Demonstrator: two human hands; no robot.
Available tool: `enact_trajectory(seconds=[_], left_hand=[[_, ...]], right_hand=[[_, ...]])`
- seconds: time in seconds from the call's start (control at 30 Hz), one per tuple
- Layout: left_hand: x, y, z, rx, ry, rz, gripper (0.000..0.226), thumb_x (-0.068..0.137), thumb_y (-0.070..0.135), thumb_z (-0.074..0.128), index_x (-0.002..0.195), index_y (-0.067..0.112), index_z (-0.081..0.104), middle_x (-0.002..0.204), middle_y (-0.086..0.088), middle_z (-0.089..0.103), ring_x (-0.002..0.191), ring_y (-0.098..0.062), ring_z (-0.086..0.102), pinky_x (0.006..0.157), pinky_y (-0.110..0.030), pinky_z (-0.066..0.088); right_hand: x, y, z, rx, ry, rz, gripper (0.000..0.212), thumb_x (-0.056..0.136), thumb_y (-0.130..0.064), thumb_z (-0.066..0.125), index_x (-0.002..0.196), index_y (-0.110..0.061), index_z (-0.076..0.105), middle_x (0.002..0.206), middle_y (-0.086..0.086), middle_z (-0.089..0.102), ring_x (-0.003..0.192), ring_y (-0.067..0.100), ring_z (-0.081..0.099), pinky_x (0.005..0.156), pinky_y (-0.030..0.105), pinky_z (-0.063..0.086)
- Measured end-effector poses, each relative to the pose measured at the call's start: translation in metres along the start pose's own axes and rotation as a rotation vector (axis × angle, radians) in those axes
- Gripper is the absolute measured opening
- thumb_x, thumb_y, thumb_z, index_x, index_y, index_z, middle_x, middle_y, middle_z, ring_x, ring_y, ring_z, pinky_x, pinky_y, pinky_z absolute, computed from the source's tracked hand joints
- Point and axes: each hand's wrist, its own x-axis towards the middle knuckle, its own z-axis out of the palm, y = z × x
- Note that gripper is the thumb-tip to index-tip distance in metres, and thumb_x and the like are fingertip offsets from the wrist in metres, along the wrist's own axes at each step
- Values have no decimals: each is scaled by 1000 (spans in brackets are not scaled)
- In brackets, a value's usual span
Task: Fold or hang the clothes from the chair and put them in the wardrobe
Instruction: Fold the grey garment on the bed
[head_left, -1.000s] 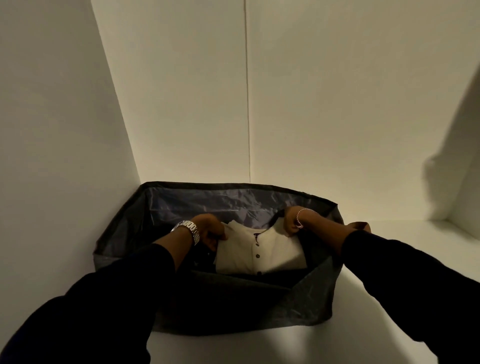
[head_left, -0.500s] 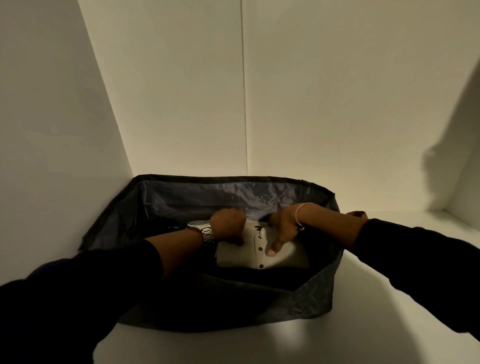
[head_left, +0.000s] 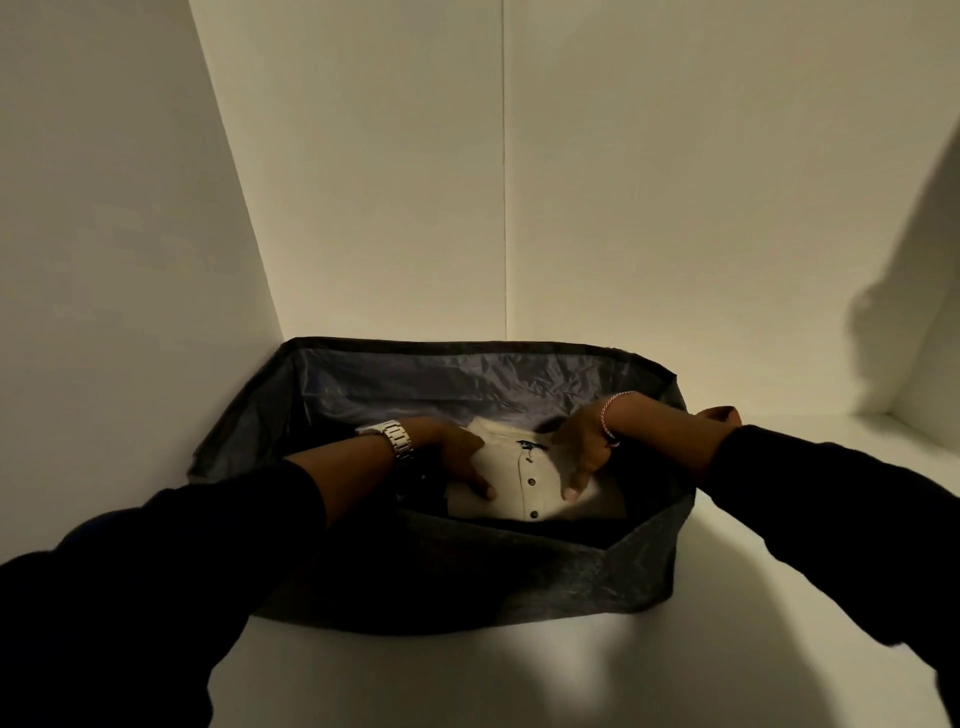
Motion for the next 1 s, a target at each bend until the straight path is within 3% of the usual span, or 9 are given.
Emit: enact_trajectory(seconds=[0.1, 0.17, 0.27, 0.37, 0.47, 0.53, 0.63, 0.8, 1.0], left_hand=[[-9, -6, -4, 31, 19, 11, 85, 89, 60, 62, 153, 11, 33, 159, -8, 35, 141, -29, 38, 115, -41, 33], [-30, -5, -12, -7, 18, 60, 70, 92, 59, 59, 146, 17, 48, 149, -1, 48, 135, -24, 46, 112, -39, 36], [-70, 4, -21, -357, -84, 173, 61, 79, 64, 67, 125, 25, 70, 127, 5, 68, 118, -19, 62, 103, -33, 45], [-107, 23, -16, -598, -227, 311, 73, 76, 62, 76, 130, 15, 66, 127, -7, 69, 113, -24, 64, 102, -40, 47], [-138, 46, -5, -529, -243, 410, 68, 75, 38, 78, 133, 6, 62, 118, -4, 73, 109, -20, 67, 104, -38, 49], [-153, 61, -2, -422, -141, 432, 44, 78, 23, 82, 118, 8, 72, 105, 0, 77, 97, -14, 71, 97, -30, 52], [-167, 73, -2, -360, 81, 455, 4, 86, 19, 78, 87, 15, 76, 73, 10, 72, 68, -3, 64, 75, -16, 48], [-169, 68, -5, -332, 574, 290, 14, 85, 24, 79, 87, 10, 79, 58, 19, 65, 53, 7, 56, 62, -9, 41], [-156, 73, 15, -270, 855, 101, 15, 83, 39, 79, 88, 26, 80, 84, 13, 75, 76, -3, 66, 78, -36, 59]], right_hand=[[-25, 6, -8, 5, 253, 63, 70, 85, -42, 75, 146, -22, 47, 139, 9, 57, 125, 29, 56, 104, 43, 48], [-37, 18, -12, 7, 421, 151, 65, 80, -46, 79, 136, -21, 58, 129, 9, 64, 117, 28, 62, 94, 40, 54], [-55, 39, -11, 57, 572, 347, 72, 79, -52, 78, 137, -18, 52, 135, 15, 52, 125, 35, 51, 96, 42, 46], [-69, 51, -6, 126, 699, 472, 53, 88, -38, 68, 133, -13, 55, 135, 21, 46, 125, 40, 45, 100, 43, 42], [-84, 51, -4, 344, 695, 411, 37, 88, -21, 68, 121, -5, 63, 114, 17, 62, 104, 34, 61, 84, 39, 51], [-94, 45, -3, 462, 626, 341, 30, 86, -14, 72, 113, 0, 67, 93, 12, 67, 77, 26, 66, 69, 35, 56], [-103, 38, -4, 565, 669, 293, 20, 87, 1, 65, 107, 5, 64, 95, 19, 66, 69, 30, 64, 50, 36, 55], [-100, 35, -3, 715, 755, 261, 8, 84, 9, 60, 85, 3, 55, 90, 25, 59, 60, 35, 60, 41, 38, 52], [-97, 46, 3, 745, 712, 168, 24, 92, -22, 69, 89, 1, 64, 77, 12, 62, 60, 22, 56, 48, 27, 42]])
